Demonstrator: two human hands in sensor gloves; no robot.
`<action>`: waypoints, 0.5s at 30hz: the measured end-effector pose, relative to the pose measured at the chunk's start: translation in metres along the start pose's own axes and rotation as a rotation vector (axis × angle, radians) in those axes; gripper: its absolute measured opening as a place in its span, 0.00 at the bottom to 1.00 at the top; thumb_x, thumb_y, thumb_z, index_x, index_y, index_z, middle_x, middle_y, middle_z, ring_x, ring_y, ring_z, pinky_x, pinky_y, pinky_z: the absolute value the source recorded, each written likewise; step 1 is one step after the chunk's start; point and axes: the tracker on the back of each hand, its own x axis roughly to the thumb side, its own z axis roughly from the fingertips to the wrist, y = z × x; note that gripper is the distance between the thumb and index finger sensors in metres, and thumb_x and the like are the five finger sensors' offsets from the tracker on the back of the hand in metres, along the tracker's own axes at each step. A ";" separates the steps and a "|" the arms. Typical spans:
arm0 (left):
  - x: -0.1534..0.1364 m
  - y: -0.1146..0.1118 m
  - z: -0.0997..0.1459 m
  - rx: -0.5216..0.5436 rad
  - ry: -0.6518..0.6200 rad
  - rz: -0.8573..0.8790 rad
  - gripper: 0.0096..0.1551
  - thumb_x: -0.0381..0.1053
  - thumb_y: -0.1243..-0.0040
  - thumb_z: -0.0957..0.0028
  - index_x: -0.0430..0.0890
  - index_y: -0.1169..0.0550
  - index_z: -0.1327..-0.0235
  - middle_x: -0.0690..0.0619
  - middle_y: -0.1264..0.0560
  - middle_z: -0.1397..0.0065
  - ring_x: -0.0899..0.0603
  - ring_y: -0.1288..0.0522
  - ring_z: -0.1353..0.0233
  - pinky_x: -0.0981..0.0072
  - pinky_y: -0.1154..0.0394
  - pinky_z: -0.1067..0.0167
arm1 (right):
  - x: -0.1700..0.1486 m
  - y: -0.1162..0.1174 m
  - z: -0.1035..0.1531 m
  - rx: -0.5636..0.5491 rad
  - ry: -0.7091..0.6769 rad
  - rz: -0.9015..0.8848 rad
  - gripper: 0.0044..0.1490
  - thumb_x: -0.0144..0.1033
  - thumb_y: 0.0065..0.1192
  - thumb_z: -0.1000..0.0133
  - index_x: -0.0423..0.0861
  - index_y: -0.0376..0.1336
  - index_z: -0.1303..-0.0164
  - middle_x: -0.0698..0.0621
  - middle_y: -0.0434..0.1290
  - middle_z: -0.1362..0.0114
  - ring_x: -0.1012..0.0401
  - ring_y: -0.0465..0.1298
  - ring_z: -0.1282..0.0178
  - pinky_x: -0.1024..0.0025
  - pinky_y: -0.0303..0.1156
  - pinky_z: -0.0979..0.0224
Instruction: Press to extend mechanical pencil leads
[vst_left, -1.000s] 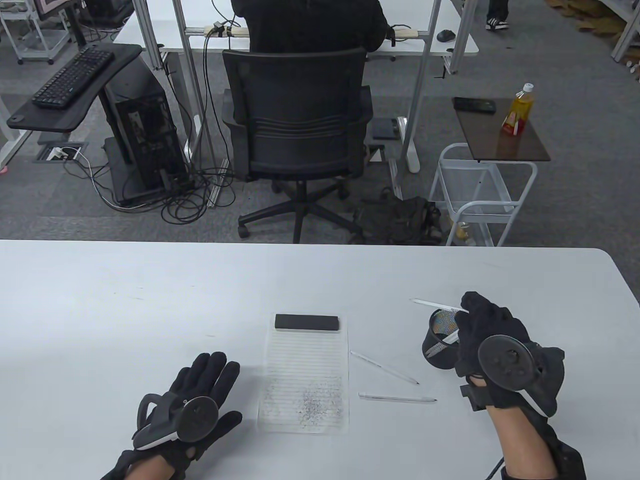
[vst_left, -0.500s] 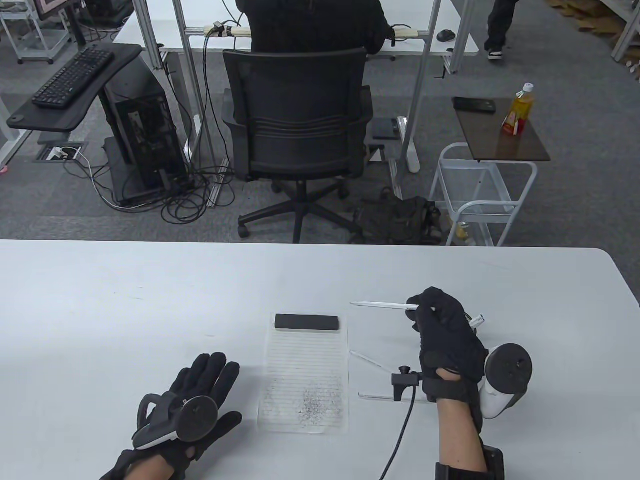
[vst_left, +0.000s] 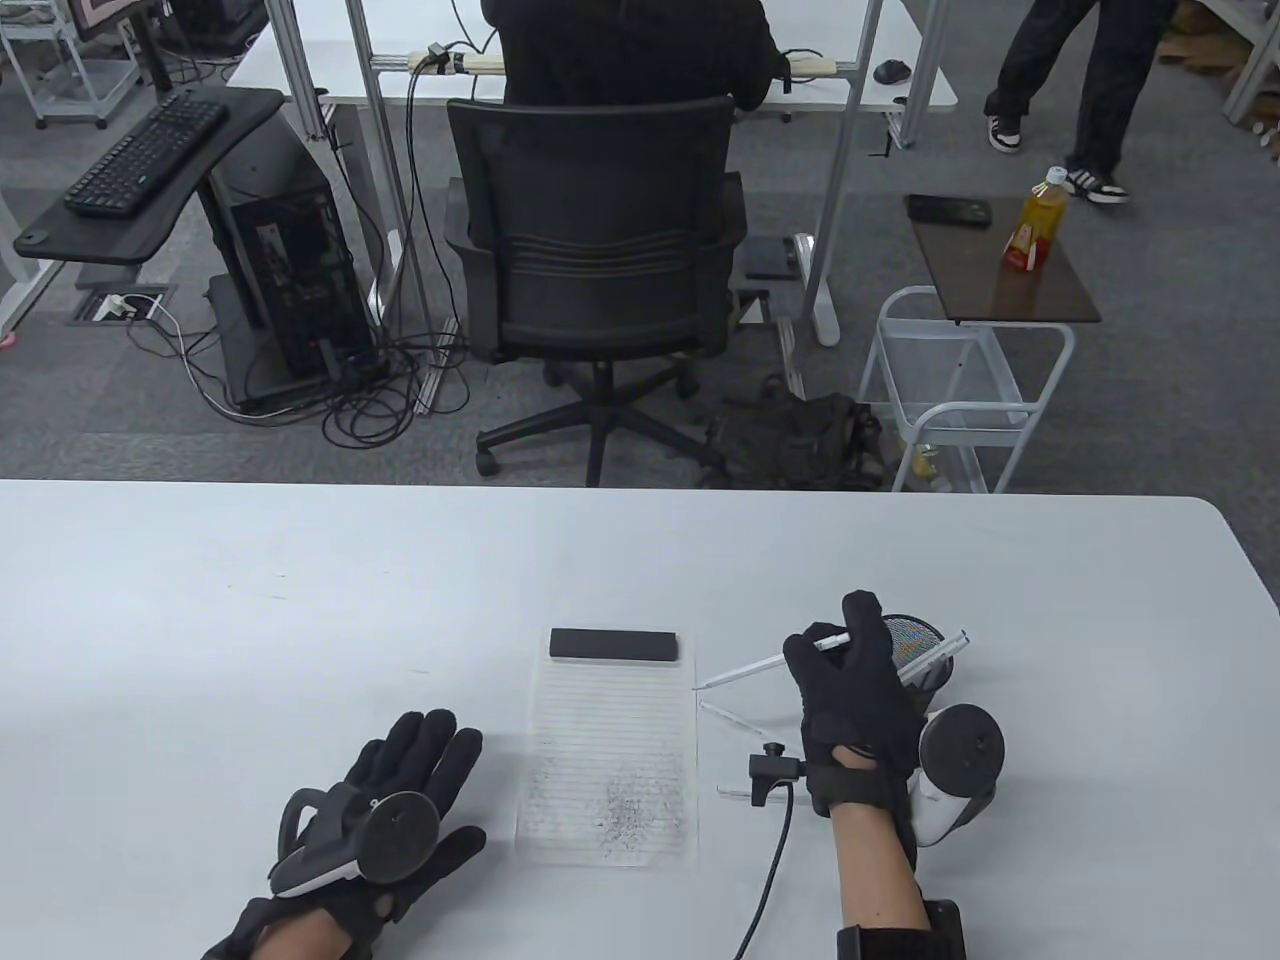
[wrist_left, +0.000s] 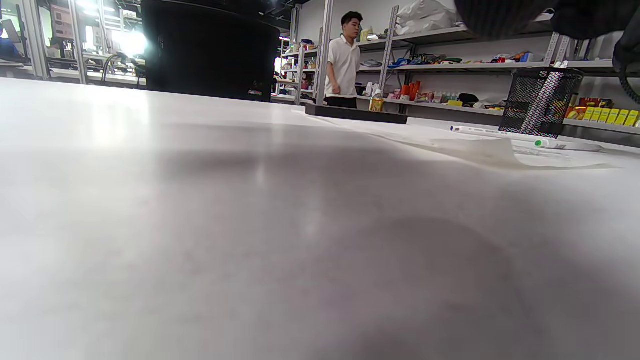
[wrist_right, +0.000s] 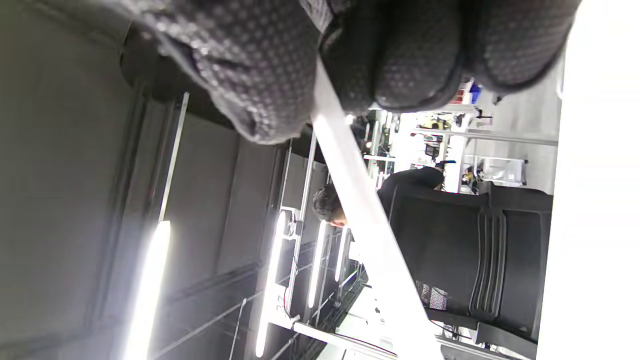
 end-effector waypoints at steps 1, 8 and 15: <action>0.000 0.001 0.001 0.005 0.000 0.002 0.54 0.71 0.48 0.52 0.51 0.51 0.17 0.43 0.54 0.13 0.29 0.52 0.15 0.33 0.47 0.25 | -0.008 -0.002 0.001 -0.002 0.026 -0.084 0.50 0.36 0.82 0.52 0.31 0.59 0.25 0.42 0.78 0.42 0.47 0.83 0.48 0.43 0.81 0.41; 0.002 0.002 0.001 0.013 -0.007 0.000 0.54 0.71 0.48 0.52 0.51 0.51 0.17 0.43 0.54 0.13 0.29 0.52 0.15 0.33 0.47 0.25 | -0.020 0.005 0.003 0.077 0.121 -0.285 0.39 0.35 0.78 0.48 0.36 0.66 0.28 0.40 0.77 0.40 0.46 0.80 0.45 0.40 0.78 0.39; 0.002 0.002 0.002 0.016 -0.008 0.001 0.55 0.71 0.48 0.52 0.51 0.51 0.17 0.43 0.54 0.13 0.29 0.52 0.15 0.33 0.47 0.25 | -0.020 0.021 0.007 0.225 0.135 -0.358 0.25 0.41 0.62 0.40 0.45 0.71 0.36 0.40 0.67 0.34 0.44 0.72 0.38 0.34 0.70 0.32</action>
